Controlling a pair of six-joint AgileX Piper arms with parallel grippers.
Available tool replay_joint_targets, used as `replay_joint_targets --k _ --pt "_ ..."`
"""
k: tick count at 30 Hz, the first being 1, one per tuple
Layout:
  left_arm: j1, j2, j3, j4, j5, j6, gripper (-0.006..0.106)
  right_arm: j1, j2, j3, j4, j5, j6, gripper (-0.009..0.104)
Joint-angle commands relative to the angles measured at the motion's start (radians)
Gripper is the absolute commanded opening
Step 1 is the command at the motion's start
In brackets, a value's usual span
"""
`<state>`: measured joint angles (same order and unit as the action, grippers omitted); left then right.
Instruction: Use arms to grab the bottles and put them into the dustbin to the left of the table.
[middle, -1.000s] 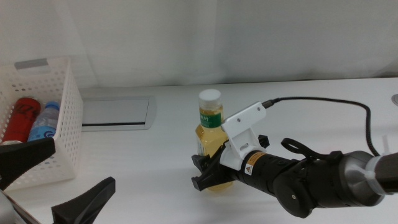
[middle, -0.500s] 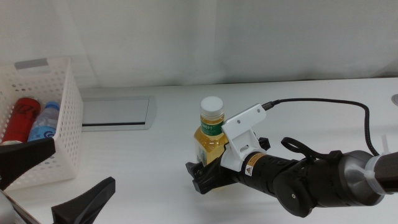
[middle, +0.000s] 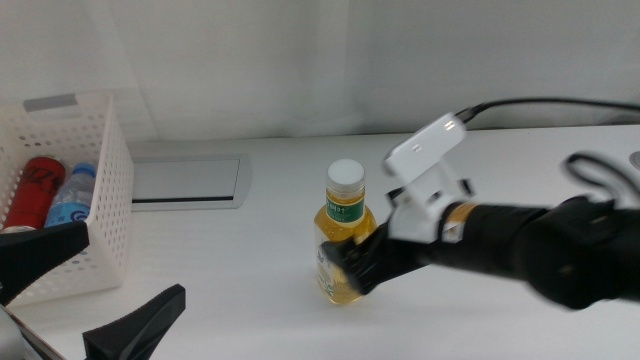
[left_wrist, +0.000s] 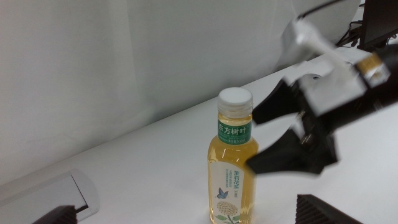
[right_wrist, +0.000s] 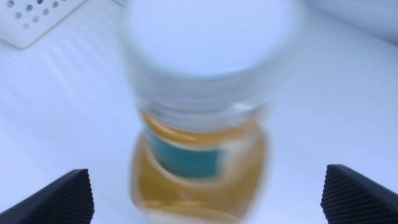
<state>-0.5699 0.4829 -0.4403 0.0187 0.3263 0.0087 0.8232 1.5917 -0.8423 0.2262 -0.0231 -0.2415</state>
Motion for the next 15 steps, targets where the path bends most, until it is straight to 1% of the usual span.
replay_joint_targets --k 1,3,6,9,12,15 --pt "-0.01 0.0 0.005 -0.008 -0.001 -0.001 0.091 -0.047 -0.082 -0.003 -0.009 0.115 -0.043 0.103" --pt "-0.01 0.0 0.005 -0.008 -0.001 -0.001 0.091 -0.095 -0.137 -0.003 -0.031 0.19 -0.053 0.103" --pt "-0.01 0.0 0.005 -0.008 -0.001 -0.001 0.091 -0.193 -0.224 -0.003 -0.086 0.296 -0.053 0.103" --pt "-0.01 0.0 0.005 -0.008 -0.001 -0.001 0.091 -0.299 -0.319 -0.003 -0.14 0.367 -0.053 0.103" --pt "-0.01 0.0 0.005 -0.008 -0.001 -0.001 0.091 -0.406 -0.409 -0.003 -0.214 0.42 -0.053 0.103" --pt "-0.01 0.0 0.005 -0.008 -0.001 -0.001 0.091 -0.502 -0.502 -0.003 -0.283 0.513 -0.049 0.103"
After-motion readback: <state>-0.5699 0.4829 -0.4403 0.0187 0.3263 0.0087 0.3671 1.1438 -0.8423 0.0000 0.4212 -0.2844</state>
